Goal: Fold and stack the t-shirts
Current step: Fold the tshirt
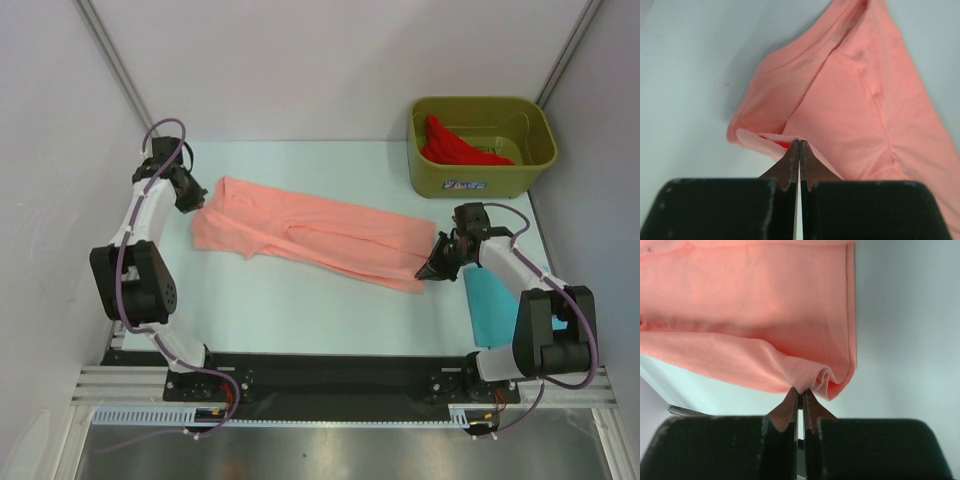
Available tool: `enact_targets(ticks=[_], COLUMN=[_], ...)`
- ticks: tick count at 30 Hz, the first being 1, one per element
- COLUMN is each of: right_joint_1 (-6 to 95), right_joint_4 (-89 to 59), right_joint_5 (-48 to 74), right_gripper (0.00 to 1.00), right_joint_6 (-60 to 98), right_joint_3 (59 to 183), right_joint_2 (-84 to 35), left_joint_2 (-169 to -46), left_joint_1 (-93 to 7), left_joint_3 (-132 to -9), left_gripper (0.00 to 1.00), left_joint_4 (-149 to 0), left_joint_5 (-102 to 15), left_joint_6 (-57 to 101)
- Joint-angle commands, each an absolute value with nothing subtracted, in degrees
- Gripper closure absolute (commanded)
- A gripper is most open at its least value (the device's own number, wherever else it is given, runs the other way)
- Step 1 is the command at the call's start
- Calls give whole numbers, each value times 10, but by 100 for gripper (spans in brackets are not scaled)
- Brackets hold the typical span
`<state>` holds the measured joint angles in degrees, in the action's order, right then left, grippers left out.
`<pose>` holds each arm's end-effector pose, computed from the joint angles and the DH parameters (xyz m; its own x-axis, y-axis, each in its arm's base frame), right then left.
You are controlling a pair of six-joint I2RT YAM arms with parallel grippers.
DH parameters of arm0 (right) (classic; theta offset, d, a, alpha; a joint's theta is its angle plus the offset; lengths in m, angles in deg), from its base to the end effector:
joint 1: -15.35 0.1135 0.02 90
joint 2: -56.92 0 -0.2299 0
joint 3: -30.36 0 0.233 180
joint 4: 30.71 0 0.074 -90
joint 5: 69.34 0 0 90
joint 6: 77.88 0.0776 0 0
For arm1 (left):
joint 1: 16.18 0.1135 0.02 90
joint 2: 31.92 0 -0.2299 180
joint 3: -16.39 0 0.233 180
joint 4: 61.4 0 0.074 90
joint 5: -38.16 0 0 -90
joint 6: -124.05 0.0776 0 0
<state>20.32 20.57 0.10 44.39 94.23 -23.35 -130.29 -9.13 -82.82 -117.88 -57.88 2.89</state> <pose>0.2570 0.0497 0.1386 -0.8935 0.4241 -0.1477 0.3111 0.8217 0.4775 0.3679 0.0537 0.2196 -0.6074 -0.5936 -0.5279 -0.5788 0.7859 -0.2177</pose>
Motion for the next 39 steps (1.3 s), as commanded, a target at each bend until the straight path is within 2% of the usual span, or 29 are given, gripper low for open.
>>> enact_targets(ticks=[1, 16, 39], right_joint_1=[194, 161, 132], right_joint_4=[196, 195, 183], right_joint_5=[-20, -25, -40], right_gripper=[95, 96, 92], right_joint_6=[431, 422, 418], right_joint_3=[966, 1034, 1093], right_joint_2=[-260, -342, -429], left_joint_2=[-1331, -1427, -1505], left_joint_1=[-106, -130, -133], left_joint_3=[-892, -989, -1073], left_gripper=[100, 100, 100], left_joint_4=[-1169, -1178, -1194], left_joint_5=[-567, -568, -564], left_joint_6=[29, 22, 21])
